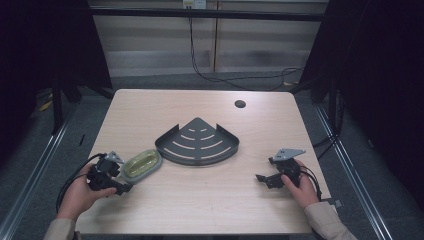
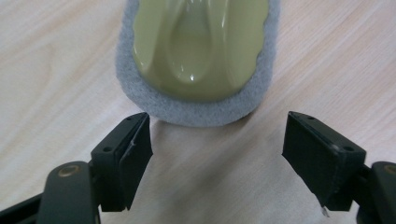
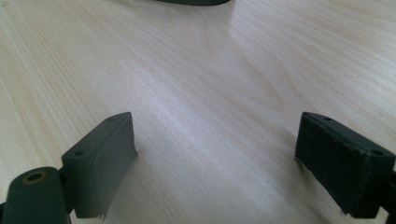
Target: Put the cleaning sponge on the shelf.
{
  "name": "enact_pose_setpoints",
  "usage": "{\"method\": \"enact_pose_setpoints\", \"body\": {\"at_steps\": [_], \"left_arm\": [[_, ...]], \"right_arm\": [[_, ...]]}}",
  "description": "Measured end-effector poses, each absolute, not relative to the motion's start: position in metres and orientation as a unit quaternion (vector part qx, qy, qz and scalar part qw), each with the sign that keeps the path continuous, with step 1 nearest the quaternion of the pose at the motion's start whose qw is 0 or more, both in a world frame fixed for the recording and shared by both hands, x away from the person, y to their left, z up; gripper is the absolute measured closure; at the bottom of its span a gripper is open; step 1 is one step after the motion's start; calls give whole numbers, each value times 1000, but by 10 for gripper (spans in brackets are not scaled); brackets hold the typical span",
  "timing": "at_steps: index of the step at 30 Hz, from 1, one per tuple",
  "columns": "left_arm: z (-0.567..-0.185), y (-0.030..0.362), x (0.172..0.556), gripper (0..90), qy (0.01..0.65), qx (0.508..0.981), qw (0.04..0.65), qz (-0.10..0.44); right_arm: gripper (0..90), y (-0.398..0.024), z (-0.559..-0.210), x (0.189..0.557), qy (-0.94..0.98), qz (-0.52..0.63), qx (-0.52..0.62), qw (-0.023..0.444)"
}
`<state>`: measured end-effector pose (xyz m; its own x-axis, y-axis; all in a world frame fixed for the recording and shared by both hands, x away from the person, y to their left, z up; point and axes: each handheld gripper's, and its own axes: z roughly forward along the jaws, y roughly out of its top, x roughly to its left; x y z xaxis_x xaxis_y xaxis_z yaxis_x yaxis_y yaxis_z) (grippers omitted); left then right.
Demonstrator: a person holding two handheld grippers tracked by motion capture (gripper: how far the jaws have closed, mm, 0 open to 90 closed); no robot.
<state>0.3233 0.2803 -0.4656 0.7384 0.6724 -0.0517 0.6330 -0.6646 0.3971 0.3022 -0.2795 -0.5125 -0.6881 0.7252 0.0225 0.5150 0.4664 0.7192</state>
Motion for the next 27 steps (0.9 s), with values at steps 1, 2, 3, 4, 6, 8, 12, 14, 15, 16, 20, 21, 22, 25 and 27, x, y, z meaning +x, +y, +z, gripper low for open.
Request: {"method": "enact_pose_setpoints", "body": {"at_steps": [1,2,3,4,6,8,12,14,15,16,20,21,22,25,27], "left_arm": [[-462,279,326,237,360,913,189,45],[-454,278,332,241,360,914,184,44],[-454,278,332,242,360,914,184,44],[-451,276,335,242,361,913,183,41],[-443,272,340,254,362,916,173,36],[-438,268,344,258,357,921,152,33],[-426,261,354,265,348,927,133,40],[-425,260,356,271,347,927,133,41],[-423,258,358,271,346,928,132,40],[-422,257,360,278,344,929,129,38],[-423,254,367,292,342,931,120,35],[-424,253,368,296,347,929,123,33],[-424,253,369,302,345,930,123,34],[-425,252,371,316,344,930,123,31],[-427,251,372,324,344,930,122,30]], "right_arm": [[116,-280,-512,302,844,363,367,145],[116,-280,-512,302,844,363,367,145],[116,-280,-512,302,844,363,367,145],[116,-280,-512,302,844,363,367,145],[116,-280,-512,302,844,363,367,145],[116,-280,-512,302,844,363,367,145],[115,-280,-512,302,844,363,367,145],[114,-280,-513,302,844,363,367,144],[114,-280,-513,302,844,363,367,144],[114,-280,-513,302,844,363,367,144],[113,-280,-513,302,844,363,367,144],[113,-280,-513,302,844,363,367,143],[113,-280,-513,302,844,363,367,143],[113,-280,-513,302,844,364,367,143],[113,-280,-513,302,844,364,367,143]]}}
